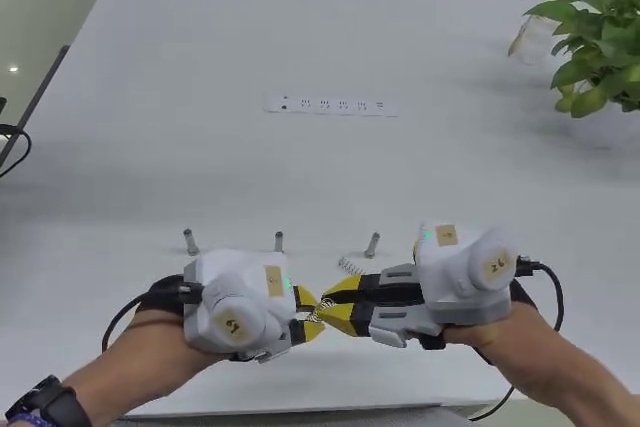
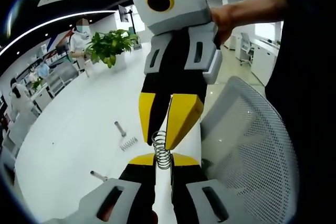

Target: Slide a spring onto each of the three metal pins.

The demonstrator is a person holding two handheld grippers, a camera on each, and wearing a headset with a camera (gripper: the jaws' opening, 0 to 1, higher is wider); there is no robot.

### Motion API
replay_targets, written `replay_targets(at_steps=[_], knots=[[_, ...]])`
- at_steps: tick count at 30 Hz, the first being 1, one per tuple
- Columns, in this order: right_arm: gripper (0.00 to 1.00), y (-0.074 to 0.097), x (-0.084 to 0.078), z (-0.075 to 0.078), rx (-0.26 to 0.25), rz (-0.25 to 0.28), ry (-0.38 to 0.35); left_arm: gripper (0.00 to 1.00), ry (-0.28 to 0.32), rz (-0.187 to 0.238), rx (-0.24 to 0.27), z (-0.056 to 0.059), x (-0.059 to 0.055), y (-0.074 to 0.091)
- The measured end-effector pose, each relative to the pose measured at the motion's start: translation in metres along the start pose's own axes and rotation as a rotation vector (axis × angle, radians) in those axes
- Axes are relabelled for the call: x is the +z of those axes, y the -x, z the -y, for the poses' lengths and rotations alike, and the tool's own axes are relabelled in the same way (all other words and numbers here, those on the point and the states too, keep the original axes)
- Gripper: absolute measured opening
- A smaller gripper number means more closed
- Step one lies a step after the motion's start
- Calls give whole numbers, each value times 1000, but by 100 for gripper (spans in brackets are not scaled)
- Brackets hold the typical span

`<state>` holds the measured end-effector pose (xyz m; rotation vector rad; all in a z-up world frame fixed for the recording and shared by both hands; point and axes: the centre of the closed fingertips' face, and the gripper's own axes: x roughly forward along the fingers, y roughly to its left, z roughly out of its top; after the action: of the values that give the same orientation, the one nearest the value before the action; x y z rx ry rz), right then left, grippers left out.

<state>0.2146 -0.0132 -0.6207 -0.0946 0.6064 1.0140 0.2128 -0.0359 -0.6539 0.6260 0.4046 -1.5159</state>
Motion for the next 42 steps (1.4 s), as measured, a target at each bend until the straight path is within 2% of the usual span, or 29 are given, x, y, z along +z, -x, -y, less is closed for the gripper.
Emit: replay_targets(at_steps=[7,19,22,25,30,34,42], knots=[[9,3,-3,1,14,-44,42,2,14,13,0,0,1,-1],[13,1,-24,-8,87,-252,246,2,-11,11,-33,10,5,-7],[13,0,-26,-9,95,-270,271,2,-25,3,-39,12,4,-8],[13,1,-31,-9,109,-315,317,2,-37,-3,-50,15,4,-8],[11,1,-33,-11,134,-348,359,2,-63,-18,-65,19,3,-9],[11,0,-38,-13,151,-396,414,2,-78,-25,-80,22,2,-10],[9,-1,-40,-13,157,-416,437,2,-81,-35,-99,25,0,-11]])
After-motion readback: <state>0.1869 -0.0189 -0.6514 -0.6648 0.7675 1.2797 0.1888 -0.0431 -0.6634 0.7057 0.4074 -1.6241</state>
